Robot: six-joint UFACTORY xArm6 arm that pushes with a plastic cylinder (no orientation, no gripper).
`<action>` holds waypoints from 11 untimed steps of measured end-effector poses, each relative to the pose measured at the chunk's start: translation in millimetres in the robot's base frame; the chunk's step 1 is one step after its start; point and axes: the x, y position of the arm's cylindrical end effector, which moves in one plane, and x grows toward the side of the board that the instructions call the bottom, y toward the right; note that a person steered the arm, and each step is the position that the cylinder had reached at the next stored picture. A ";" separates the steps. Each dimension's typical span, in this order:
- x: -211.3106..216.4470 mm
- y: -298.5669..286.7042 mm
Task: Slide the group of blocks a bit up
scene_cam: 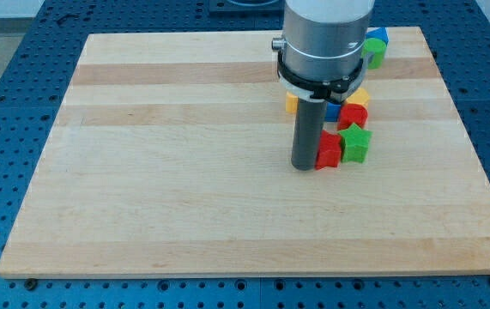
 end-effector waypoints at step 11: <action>-0.7 105.8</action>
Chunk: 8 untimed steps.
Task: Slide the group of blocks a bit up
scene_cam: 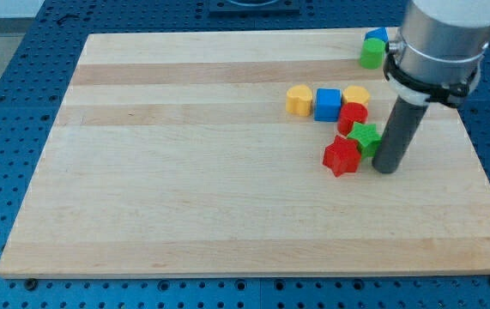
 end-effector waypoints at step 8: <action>-15.0 -46.6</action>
